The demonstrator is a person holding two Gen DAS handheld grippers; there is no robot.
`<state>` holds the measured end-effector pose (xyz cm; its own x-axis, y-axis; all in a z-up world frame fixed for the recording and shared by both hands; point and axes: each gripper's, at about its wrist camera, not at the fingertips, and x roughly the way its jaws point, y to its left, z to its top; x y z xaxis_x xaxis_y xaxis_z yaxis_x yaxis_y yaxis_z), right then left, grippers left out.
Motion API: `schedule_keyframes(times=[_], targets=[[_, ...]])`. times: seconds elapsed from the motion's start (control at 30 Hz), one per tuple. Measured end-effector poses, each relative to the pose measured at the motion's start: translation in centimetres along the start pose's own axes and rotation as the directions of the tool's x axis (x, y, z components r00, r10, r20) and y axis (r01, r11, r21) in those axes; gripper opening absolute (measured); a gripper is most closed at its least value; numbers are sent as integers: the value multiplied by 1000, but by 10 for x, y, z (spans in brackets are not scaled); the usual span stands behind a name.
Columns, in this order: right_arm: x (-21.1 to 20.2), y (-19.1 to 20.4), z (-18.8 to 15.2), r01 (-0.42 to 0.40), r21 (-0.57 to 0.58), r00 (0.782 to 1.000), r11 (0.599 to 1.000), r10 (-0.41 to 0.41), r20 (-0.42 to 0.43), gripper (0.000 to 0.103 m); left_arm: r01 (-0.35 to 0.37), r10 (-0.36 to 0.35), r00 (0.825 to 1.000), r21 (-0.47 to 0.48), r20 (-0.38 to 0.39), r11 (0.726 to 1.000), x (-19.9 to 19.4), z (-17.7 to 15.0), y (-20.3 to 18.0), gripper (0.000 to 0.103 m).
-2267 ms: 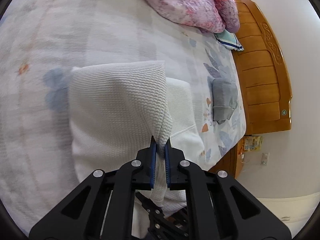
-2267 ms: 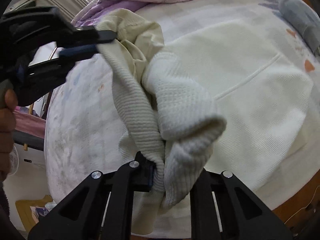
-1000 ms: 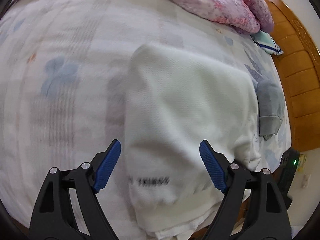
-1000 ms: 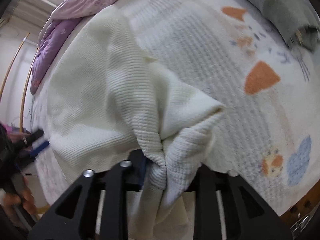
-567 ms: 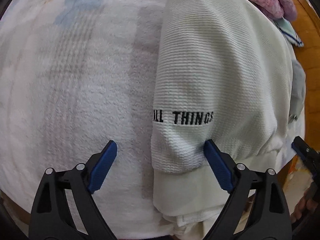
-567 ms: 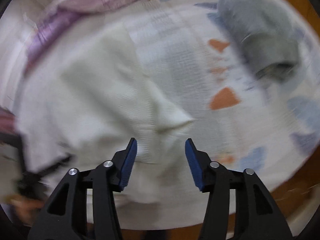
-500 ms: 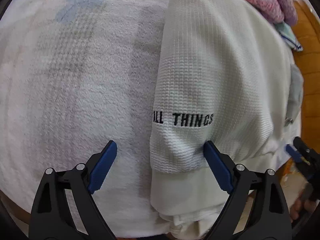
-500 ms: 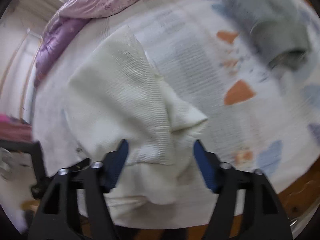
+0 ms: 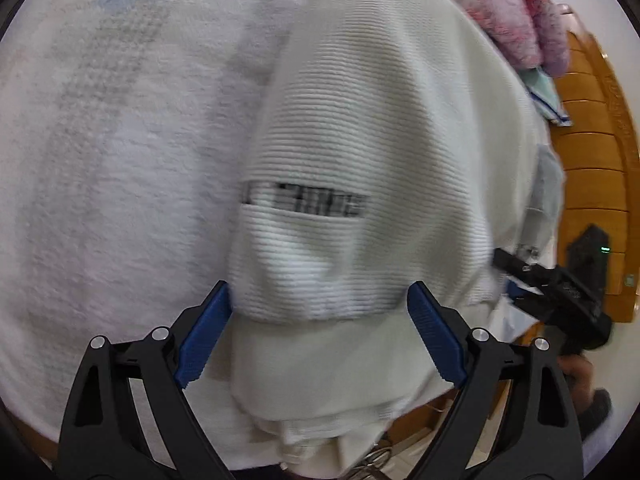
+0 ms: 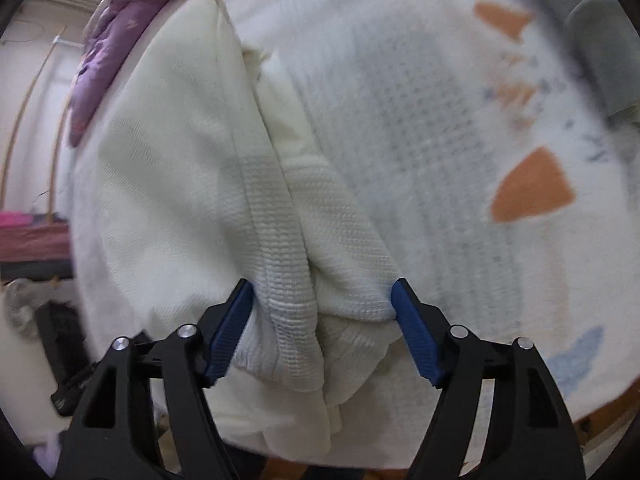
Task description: Fold large clothes
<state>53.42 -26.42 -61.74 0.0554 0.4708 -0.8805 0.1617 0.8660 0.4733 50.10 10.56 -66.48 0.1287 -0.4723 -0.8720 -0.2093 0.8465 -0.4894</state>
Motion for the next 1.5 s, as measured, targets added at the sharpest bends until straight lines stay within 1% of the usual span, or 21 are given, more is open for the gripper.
schedule_keyframes(times=[0.1,0.17,0.2,0.23,0.37,0.47,0.6,0.7,0.77,0.83,0.87,0.93,1.03,1.13,1.17,1.2,1.27,1.3,1.37,1.47,1.5], targets=[[1,-11,6,-60,4,998,998,60,-33,70,-5,5,999,-4,-32,1000,16,2,3,89],[1,-18,10,-25,28,998,999,27,-61,70,-3,2,999,-21,-43,1000,25,4,7,91],[0,-20,9,7,36,998,999,-5,-67,73,-12,12,999,-7,-44,1000,28,5,6,91],[-1,-22,5,6,56,998,998,-2,-70,74,-28,29,998,14,-48,1000,31,7,2,92],[19,-29,-23,-136,144,974,980,159,-163,75,-21,22,998,10,-63,1000,36,13,-6,92],[39,-34,-43,-267,231,942,936,304,-143,75,-14,15,998,5,-65,1000,29,12,5,92],[45,-39,-48,-298,256,943,920,325,-70,84,-20,20,999,-6,-50,1000,28,12,2,92],[44,-39,-48,-324,256,936,911,348,-52,83,-11,11,999,-20,-36,1000,25,5,5,92],[40,-33,-45,-389,236,912,891,408,-38,81,-1,0,1000,-40,-26,999,26,-1,5,92],[39,-23,-41,-325,171,941,930,337,-46,75,6,-7,1000,-55,-16,998,25,-8,7,92],[46,-26,-40,-290,187,952,939,302,-42,73,1,-1,1000,-57,-9,998,25,-13,9,92],[50,-32,-39,-310,264,948,914,319,9,77,-8,8,1000,-57,1,998,28,-17,8,96],[47,-32,-40,-295,280,954,913,296,43,77,-14,13,1000,-67,-20,998,36,-14,8,98],[42,-32,-42,-293,302,955,907,290,57,65,-34,27,997,-108,-72,994,41,-4,7,98],[39,-35,-45,-291,307,956,906,287,60,56,-38,28,995,-99,-99,994,43,-1,4,98],[35,-37,-45,-302,314,953,900,296,68,42,-41,31,992,-80,-119,996,45,1,2,98],[34,-23,-49,-314,322,949,893,302,87,34,-56,49,991,-49,-126,997,42,4,-3,79],[30,-12,-49,-287,305,958,908,273,90,32,-57,52,991,-39,-120,998,36,3,-6,74],[18,3,-48,-233,261,972,937,213,101,30,-51,46,993,-36,-107,998,26,1,-5,52],[-3,35,-48,-170,182,981,968,149,123,29,6,-6,998,-5,-68,1000,-2,-4,-17,32],[-14,49,-49,-148,143,982,979,128,142,28,12,-11,999,15,-51,1000,-12,-5,-25,31]])
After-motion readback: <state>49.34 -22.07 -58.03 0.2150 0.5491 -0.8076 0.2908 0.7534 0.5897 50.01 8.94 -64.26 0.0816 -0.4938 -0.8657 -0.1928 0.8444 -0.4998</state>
